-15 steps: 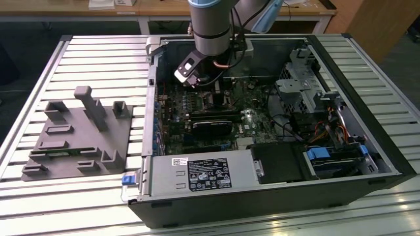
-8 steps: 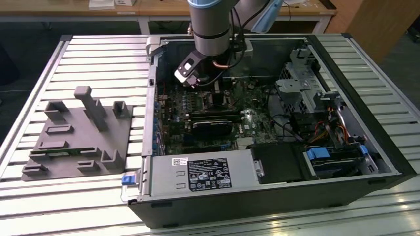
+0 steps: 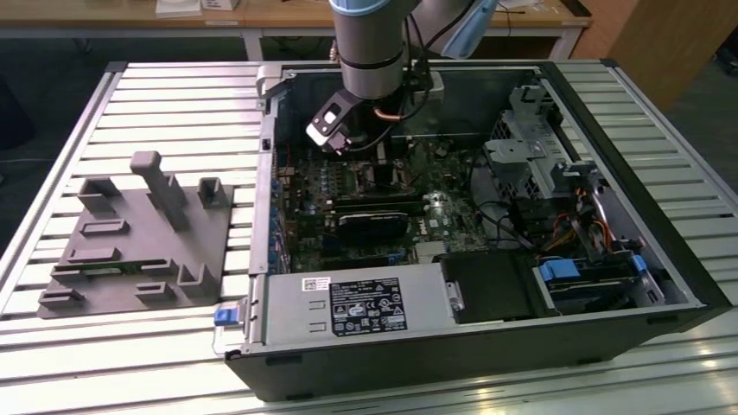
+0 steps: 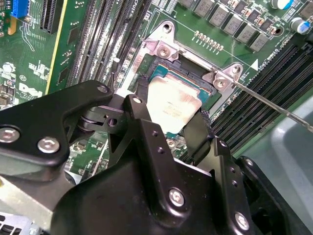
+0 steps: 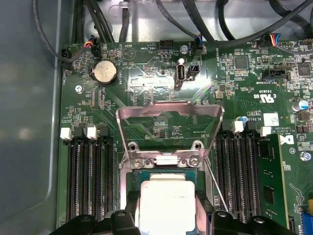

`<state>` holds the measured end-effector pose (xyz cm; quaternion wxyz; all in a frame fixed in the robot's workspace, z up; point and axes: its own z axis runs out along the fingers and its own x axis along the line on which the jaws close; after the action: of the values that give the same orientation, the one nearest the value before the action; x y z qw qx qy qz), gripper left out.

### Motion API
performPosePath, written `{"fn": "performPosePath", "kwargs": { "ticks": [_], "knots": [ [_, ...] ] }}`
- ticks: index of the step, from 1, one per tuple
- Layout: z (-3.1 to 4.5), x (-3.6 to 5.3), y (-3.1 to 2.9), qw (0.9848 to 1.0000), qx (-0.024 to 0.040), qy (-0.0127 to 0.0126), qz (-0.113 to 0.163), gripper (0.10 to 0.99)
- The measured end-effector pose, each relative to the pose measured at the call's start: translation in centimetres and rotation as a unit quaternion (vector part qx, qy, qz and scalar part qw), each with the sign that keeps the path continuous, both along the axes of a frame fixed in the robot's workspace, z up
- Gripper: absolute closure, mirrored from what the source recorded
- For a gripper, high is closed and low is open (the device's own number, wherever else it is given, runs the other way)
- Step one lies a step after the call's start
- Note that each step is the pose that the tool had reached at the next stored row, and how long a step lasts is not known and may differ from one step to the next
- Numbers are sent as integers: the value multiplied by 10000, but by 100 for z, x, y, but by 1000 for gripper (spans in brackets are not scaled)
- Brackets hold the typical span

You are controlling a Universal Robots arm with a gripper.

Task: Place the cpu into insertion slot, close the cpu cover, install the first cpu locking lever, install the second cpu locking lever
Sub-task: 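Place the cpu into insertion slot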

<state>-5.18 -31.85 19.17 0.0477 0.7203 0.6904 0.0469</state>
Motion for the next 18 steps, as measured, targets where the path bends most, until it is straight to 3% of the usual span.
{"fn": "performPosePath", "kwargs": {
  "ticks": [8,18],
  "knots": [
    [35,0,1,10000,3,-2,0,549],
    [26,-11,0,10000,3,-1,59,549]
  ]
}}
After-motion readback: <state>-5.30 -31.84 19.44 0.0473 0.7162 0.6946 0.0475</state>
